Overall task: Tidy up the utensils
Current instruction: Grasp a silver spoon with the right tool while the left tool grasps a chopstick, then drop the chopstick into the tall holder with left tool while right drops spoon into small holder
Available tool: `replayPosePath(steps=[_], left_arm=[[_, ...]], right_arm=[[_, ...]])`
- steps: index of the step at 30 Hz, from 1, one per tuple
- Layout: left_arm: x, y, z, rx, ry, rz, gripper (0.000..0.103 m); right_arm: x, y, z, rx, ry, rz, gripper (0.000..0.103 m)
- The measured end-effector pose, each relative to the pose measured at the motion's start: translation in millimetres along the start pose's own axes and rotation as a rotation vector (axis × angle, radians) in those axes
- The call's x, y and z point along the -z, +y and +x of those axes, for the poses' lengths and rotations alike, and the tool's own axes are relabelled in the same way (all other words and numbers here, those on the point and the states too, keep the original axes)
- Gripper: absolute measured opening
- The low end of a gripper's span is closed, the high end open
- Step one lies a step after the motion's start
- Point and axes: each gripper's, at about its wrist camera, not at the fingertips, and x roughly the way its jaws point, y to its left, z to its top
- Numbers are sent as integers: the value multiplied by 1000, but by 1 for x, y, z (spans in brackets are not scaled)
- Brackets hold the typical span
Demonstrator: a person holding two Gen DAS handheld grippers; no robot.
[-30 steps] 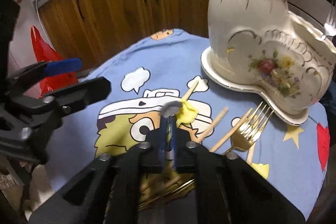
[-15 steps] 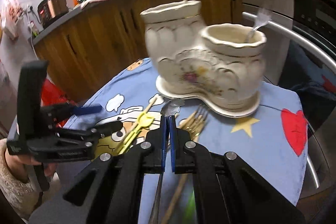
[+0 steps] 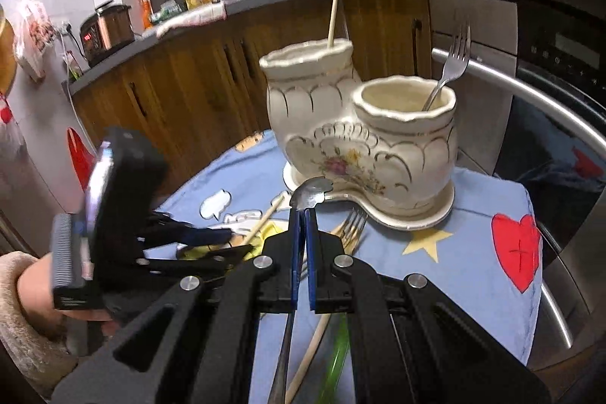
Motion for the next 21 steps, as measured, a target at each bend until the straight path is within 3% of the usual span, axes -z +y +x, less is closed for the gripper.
replayPosePath(steps=[2, 11, 14, 21], left_arm=[[-4, 0, 2, -11, -1, 2, 8], [4, 29, -19, 14, -95, -76, 6], [6, 43, -40, 34, -182, -109, 6], [0, 52, -108, 112, -492, -137, 6]], right_arm=[[-2, 0, -7, -5, -32, -2, 3], [-8, -2, -35, 18, -193, -17, 3], [-10, -5, -42, 23, -242, -11, 3], [-26, -9, -55, 65, -312, -7, 3]])
